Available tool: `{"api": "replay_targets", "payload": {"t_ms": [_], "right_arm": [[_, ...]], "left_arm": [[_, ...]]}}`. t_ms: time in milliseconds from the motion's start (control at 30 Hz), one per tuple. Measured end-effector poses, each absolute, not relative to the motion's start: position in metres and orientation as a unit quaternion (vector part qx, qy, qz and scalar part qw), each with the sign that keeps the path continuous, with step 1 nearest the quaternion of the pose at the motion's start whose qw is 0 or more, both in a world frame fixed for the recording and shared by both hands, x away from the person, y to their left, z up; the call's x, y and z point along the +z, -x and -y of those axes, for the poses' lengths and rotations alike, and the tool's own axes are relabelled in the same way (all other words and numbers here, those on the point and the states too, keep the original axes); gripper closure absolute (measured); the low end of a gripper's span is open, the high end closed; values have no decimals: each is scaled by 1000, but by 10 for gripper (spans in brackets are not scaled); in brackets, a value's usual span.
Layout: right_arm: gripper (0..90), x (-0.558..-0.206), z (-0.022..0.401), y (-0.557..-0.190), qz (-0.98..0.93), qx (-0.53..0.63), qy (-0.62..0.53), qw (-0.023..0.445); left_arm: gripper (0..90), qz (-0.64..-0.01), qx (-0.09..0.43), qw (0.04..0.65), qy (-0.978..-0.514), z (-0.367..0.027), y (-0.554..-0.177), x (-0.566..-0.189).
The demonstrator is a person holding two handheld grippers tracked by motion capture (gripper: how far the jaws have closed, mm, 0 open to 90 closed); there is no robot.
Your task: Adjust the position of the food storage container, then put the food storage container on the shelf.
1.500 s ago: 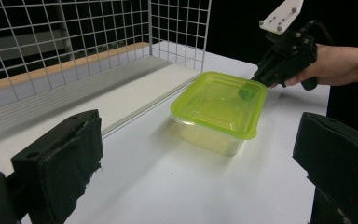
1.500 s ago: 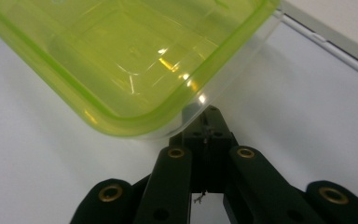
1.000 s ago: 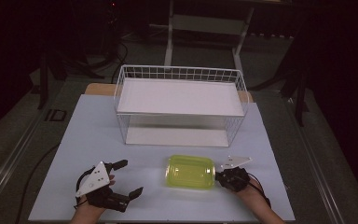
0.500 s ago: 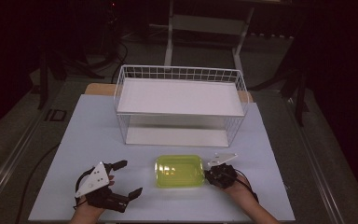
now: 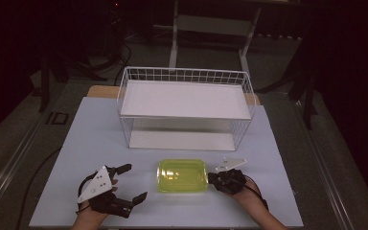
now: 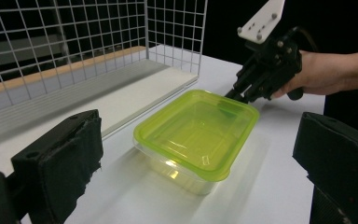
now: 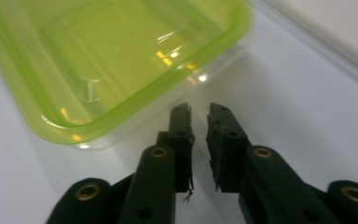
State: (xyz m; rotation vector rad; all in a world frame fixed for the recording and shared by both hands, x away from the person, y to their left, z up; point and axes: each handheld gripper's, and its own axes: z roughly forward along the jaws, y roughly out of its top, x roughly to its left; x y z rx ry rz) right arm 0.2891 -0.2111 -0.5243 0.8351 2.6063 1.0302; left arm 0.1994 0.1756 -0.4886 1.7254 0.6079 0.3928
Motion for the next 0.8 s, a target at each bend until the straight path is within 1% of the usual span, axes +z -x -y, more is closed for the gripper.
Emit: {"api": "replay_targets", "payload": {"t_ms": [33, 100, 133, 200, 233, 333, 400, 433, 467, 533, 567, 600, 633, 700, 800], "right_arm": [[743, -522, 214, -289, -884, 352, -284, 115], [679, -515, 219, -287, -878, 359, -288, 130], [679, -515, 219, -287, -878, 359, -288, 130], [555, -506, 225, -285, -867, 375, -297, 141], [477, -501, 227, -284, -860, 384, -304, 141], [292, -490, 229, -279, -847, 406, -311, 144], [127, -484, 227, -275, -848, 406, -304, 154], [131, -481, 226, -273, -849, 408, -297, 155], [137, -478, 226, -270, -842, 415, -301, 169], [121, -473, 226, -266, -839, 420, -299, 173], [135, -471, 227, -265, -836, 425, -304, 169], [158, -467, 227, -265, -830, 433, -315, 156], [160, -465, 227, -266, -827, 439, -316, 151], [182, -462, 227, -266, -827, 449, -301, 153], [210, -458, 225, -267, -830, 446, -312, 122]], "left_arm": [[21, -263, 166, 597, -740, -176, -200, -489], [22, -270, 155, 599, -737, -177, -201, -490], [22, -270, 155, 599, -737, -177, -201, -490], [21, -273, 150, 602, -735, -177, -200, -490], [22, -274, 148, 598, -738, -177, -200, -489], [22, -269, 162, 581, -751, -174, -198, -484], [22, -273, 160, 576, -754, -171, -198, -480], [22, -273, 156, 574, -756, -170, -199, -477], [22, -273, 154, 574, -757, -169, -199, -475], [22, -279, 154, 565, -761, -166, -200, -471], [22, -284, 150, 564, -760, -164, -201, -469], [22, -287, 138, 569, -758, -163, -202, -467], [22, -290, 131, 573, -756, -162, -204, -465], [22, -302, 118, 574, -752, -159, -206, -461], [21, -314, 103, 577, -747, -155, -210, -455]]}}
